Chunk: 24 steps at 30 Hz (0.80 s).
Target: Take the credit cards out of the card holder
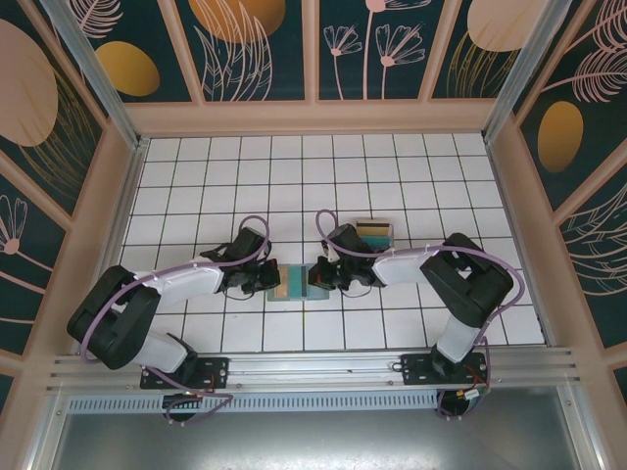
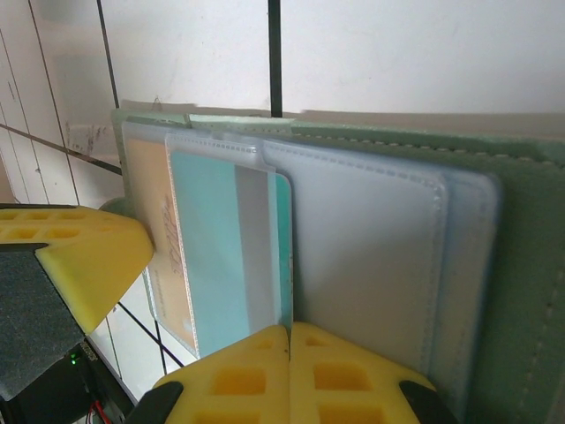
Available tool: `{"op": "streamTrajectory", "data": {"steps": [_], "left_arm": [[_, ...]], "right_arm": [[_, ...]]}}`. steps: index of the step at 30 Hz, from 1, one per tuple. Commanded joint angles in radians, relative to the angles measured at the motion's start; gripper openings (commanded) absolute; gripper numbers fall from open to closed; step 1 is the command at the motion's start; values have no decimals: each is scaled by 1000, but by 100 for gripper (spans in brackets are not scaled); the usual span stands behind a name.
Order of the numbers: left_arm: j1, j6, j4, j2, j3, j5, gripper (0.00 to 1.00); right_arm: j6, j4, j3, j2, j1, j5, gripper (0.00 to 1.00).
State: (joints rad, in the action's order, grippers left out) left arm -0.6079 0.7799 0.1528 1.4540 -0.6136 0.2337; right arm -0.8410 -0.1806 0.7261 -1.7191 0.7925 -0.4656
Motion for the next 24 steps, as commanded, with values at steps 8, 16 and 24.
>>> {"op": "streamTrajectory", "data": {"steps": [8,16,24], "left_arm": [[2,-2,60,-5,2,-30,0],[3,-14,79,-28,-58,-22,5],[1,-10,65,-30,-84,18,6]], "right_arm": [[23,41,5,5,-9,4,4],[28,33,52,-27,-1,-19,5],[28,27,80,-64,21,-30,5]]}}
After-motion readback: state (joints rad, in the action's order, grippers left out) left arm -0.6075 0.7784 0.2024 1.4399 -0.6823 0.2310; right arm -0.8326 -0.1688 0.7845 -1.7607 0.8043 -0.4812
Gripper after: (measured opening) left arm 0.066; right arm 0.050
